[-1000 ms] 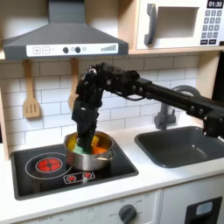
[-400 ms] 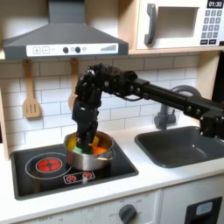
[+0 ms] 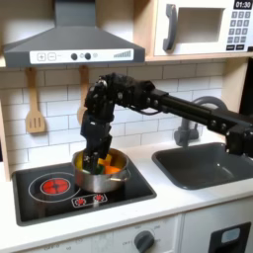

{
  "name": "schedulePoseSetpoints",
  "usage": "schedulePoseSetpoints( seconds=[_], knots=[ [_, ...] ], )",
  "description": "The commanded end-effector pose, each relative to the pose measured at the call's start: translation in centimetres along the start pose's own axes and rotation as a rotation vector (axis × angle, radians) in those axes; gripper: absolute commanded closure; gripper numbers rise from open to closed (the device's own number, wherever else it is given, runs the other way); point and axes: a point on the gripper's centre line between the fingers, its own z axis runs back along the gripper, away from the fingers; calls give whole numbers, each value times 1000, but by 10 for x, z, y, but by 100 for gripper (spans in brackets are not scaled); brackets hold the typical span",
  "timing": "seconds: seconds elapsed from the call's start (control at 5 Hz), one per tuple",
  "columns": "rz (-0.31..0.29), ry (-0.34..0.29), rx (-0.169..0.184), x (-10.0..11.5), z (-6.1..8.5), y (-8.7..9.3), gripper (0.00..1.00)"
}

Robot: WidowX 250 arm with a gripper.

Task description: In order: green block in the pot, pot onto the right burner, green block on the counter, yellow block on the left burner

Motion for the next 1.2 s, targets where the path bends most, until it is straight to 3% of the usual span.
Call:
schedulePoseSetpoints(
  seconds=[0.0,0.4,1.0],
  knots=[
    [-28,4,-9,2,-8,-5,0],
    [-30,5,-8,6,-15,-6,0],
    [-41,4,-9,7,-10,-11,0]
  ],
)
